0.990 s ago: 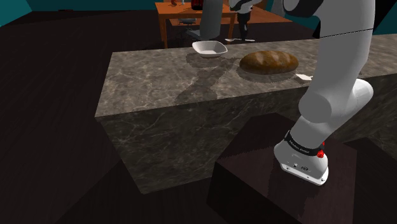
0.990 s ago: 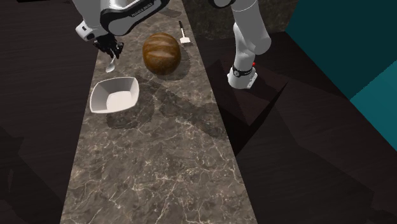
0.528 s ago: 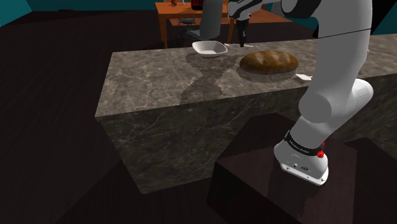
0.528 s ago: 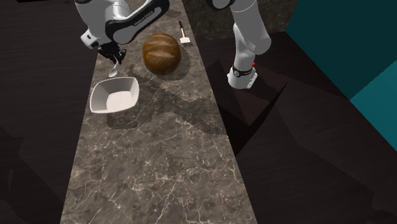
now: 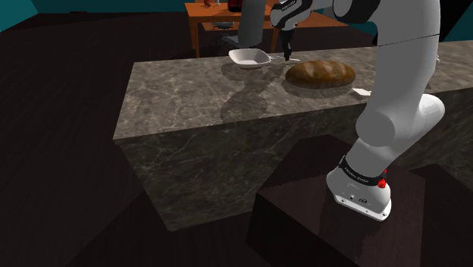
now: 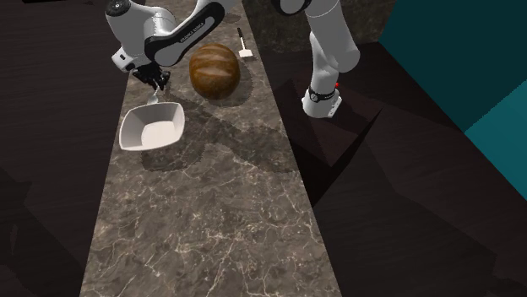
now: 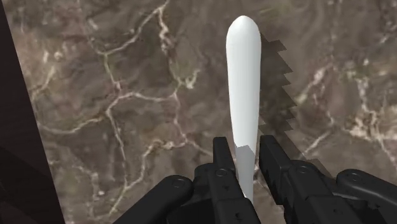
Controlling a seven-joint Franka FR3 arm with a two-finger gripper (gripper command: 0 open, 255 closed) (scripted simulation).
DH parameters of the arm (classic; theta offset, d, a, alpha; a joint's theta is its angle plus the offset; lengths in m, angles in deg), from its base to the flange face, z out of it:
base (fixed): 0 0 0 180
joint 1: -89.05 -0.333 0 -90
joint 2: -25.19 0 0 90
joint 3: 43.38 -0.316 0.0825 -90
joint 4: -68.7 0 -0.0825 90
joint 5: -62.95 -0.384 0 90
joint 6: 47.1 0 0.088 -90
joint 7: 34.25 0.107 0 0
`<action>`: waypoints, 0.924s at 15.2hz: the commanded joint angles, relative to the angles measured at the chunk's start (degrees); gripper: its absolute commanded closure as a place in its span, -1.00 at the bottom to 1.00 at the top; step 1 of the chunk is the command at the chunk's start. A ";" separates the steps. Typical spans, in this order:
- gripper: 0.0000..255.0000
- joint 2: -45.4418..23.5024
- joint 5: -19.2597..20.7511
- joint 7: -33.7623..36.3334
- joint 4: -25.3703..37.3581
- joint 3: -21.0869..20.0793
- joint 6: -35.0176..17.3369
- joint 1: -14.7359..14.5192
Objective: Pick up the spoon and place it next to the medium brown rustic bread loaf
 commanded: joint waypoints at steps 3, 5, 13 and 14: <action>1.00 -0.01 0.00 0.01 -0.02 0.00 -0.04 0.00; -1.00 -0.01 0.00 0.01 -0.02 0.00 -0.04 0.00; -1.00 2.16 0.13 0.02 2.34 -0.08 4.59 -0.80; -1.00 2.64 0.15 0.01 3.11 -0.11 5.85 -1.00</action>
